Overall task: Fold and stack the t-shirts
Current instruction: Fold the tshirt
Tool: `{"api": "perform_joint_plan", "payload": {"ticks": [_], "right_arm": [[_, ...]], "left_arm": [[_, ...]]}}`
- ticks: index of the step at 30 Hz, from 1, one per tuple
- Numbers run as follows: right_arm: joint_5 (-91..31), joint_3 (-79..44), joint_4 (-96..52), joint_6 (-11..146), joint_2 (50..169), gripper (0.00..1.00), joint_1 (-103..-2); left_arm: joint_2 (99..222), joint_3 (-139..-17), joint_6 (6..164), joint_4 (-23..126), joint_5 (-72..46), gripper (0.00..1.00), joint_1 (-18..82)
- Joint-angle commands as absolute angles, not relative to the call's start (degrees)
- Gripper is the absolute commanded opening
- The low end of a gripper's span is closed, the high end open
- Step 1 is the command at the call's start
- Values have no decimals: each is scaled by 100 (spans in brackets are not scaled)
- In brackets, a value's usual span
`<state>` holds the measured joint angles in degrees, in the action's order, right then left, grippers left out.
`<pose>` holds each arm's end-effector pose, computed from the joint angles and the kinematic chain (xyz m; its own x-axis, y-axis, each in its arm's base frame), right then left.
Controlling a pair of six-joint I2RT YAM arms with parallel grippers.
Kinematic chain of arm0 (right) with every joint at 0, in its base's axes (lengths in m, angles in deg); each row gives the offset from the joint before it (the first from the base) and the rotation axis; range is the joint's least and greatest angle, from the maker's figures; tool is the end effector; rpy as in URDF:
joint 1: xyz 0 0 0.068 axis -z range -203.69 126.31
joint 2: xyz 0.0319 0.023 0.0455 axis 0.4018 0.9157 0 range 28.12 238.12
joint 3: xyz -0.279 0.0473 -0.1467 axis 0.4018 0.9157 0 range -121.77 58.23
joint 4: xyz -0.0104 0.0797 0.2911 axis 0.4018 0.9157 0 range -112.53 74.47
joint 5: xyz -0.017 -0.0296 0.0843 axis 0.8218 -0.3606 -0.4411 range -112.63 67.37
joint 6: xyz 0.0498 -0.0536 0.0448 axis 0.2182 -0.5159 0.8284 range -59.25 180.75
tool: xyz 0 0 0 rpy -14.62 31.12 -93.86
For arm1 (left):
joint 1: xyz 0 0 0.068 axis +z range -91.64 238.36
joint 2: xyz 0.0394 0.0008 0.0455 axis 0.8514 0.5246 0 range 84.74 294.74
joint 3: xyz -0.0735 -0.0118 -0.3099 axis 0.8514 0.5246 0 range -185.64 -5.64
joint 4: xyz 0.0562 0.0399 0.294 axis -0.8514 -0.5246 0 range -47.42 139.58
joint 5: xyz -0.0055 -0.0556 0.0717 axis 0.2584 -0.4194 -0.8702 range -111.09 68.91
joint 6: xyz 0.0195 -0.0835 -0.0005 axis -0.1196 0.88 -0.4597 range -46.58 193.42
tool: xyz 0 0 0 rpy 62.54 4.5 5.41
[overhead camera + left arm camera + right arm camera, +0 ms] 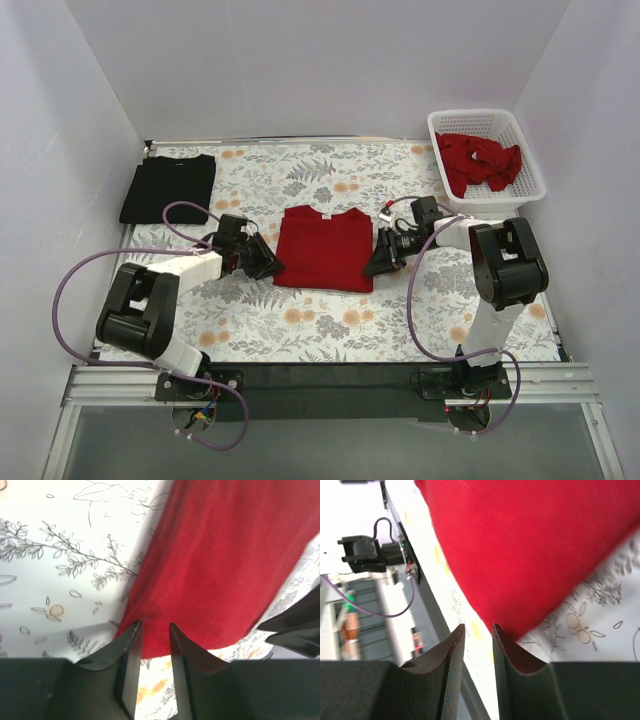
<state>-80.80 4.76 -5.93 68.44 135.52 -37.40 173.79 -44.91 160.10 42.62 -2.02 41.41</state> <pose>0.3432 0.1498 0.1058 -0.9612 -0.1618 -0.2232 -0.2740 0.4711 0.8384 0.3049 -0.1186 0.1220 -0.4925 -0.8363 0.2410 -0.7727 0.2927 -0.5633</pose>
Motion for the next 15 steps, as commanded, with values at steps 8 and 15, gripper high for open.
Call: {"api": "perform_joint_plan", "payload": {"ticks": [8,15], "right_arm": [[-7616,-1154,-1188,7454,13446,31,-3714],[-7537,-2287,-1594,7789,14816,31,-3591]], "left_arm": [[16691,-4765,15745,4017,-474,33,4201],[17228,-4731,15762,4017,-448,28,4201]]}}
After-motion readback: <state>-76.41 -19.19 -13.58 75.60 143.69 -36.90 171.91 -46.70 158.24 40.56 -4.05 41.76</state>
